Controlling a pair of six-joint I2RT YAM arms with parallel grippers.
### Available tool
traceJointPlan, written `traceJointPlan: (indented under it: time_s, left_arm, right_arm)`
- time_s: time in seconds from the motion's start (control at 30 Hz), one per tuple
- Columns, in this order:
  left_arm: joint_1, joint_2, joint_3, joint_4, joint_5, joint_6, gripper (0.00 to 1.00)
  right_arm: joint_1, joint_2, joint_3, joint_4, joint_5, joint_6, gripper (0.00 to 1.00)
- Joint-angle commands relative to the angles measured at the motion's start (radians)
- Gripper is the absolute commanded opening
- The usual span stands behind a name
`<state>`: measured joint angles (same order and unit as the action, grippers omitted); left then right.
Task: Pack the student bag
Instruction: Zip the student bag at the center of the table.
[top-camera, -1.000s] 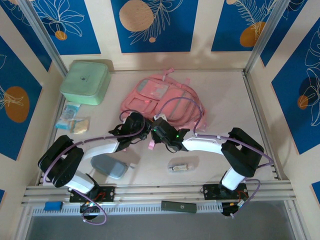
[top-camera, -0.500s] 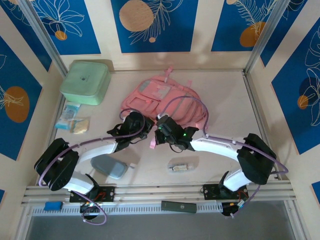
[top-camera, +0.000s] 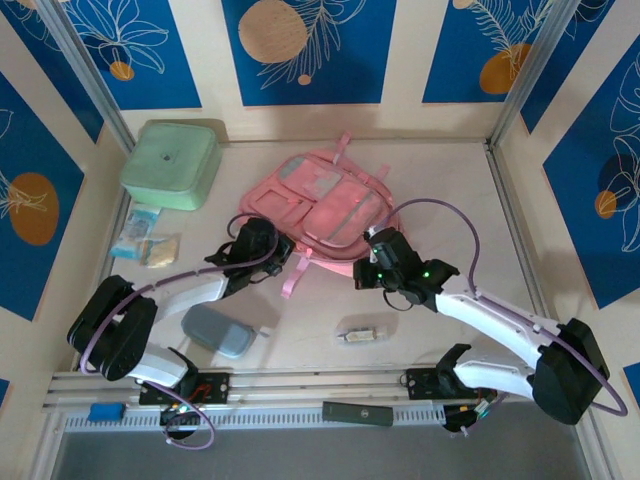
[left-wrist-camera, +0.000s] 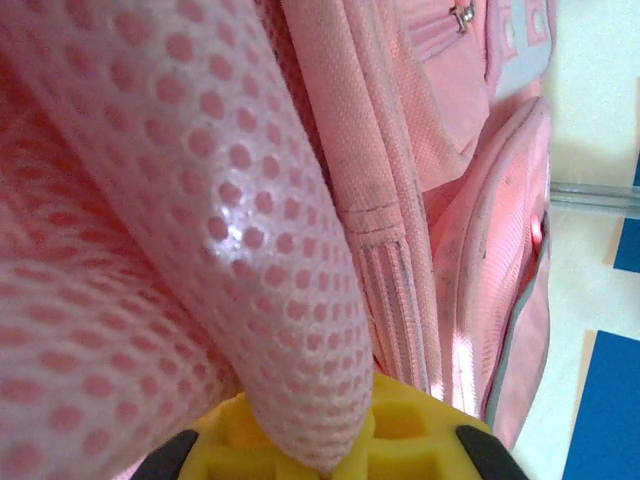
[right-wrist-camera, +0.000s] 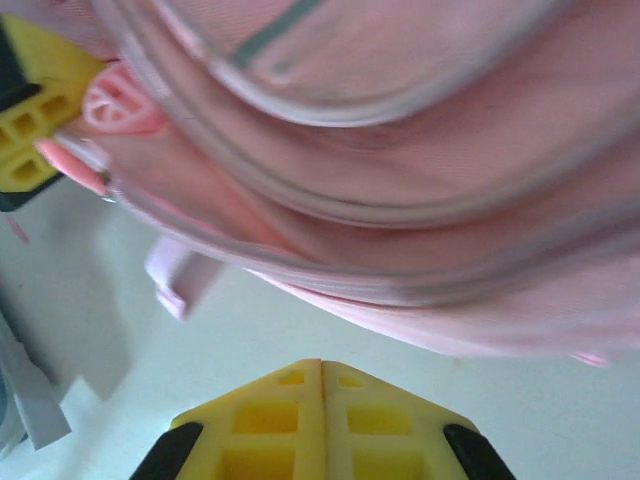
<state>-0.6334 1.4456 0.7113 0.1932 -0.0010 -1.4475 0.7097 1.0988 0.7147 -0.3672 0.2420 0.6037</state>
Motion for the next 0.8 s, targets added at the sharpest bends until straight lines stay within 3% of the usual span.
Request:
traceJointPlan:
  time_s: [0.0,0.13,0.33,0.53,0.67,0.77]
  left_arm:
    - [0.013,-0.005,0.017,0.085,0.035,0.032,0.0]
    - [0.005,0.009,0.043,0.081,0.066,0.035,0.0]
    - [-0.006,-0.007,0.04,0.072,0.061,0.041,0.0]
    - [-0.008,-0.008,0.033,0.08,0.062,0.037,0.0]
    - [-0.012,-0.005,0.033,0.09,0.059,0.029,0.0]
    - [-0.014,-0.007,0.035,0.09,0.059,0.025,0.0]
  right_arm:
    - [-0.019,-0.028,-0.002,-0.033,-0.106,-0.059,0.0]
    - [-0.011,0.036,0.068,0.011,-0.234,-0.025,0.04]
    - [0.048,0.205,0.255,0.035,-0.268,-0.116,0.34]
    - [0.089,0.374,0.457,-0.08,-0.096,-0.07,0.51]
    - [0.13,0.499,0.575,-0.146,0.04,-0.038,0.54]
    - [0.142,0.583,0.648,-0.2,0.109,-0.023,0.5]
